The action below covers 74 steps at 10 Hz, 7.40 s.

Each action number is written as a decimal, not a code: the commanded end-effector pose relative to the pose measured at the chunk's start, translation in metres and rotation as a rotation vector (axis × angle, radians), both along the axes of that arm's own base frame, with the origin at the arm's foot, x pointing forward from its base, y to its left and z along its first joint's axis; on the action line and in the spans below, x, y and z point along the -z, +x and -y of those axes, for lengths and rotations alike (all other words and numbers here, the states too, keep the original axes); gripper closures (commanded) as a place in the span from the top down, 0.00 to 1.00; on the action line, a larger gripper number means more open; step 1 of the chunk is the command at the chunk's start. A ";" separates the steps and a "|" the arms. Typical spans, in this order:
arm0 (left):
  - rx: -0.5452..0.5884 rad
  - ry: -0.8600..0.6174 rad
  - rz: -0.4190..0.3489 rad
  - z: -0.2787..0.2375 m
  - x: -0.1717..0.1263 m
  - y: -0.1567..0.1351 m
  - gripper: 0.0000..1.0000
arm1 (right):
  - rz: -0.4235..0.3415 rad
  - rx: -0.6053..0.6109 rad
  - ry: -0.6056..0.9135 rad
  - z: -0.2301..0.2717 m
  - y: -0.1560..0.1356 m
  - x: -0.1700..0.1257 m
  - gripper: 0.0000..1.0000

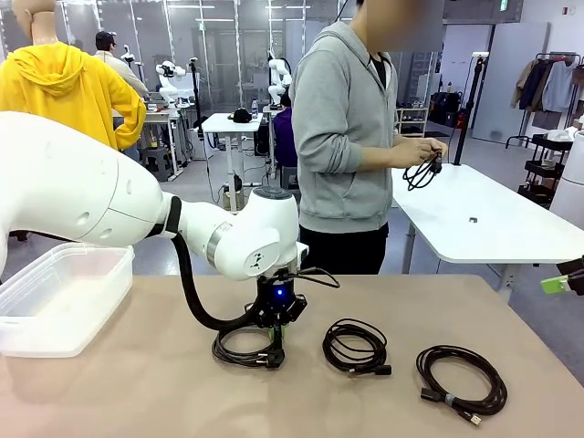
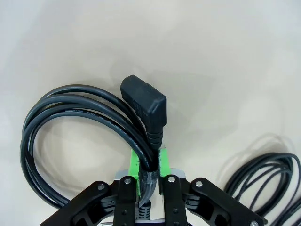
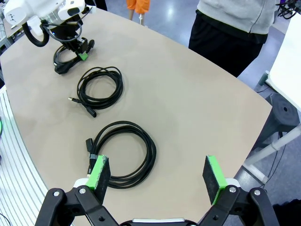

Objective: Organize and store the cables.
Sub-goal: Place the Power Cable into the Organizing box.

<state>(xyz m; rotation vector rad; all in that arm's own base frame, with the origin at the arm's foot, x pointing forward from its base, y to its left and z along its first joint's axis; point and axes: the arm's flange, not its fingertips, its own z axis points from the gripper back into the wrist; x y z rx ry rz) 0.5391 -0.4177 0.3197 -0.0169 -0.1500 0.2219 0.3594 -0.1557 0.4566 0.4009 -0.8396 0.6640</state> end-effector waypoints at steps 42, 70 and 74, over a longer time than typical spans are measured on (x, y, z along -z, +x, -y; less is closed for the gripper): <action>0.279 0.071 0.266 -0.453 -0.102 0.029 0.18 | 0.020 -0.013 0.006 0.001 0.002 0.002 1.00; 0.246 0.066 0.244 -0.446 -0.096 0.022 1.00 | 0.020 -0.013 0.006 0.001 0.002 0.002 1.00; 0.502 0.086 0.282 -0.448 -0.137 -0.049 1.00 | 0.020 -0.013 0.006 0.001 0.002 0.002 1.00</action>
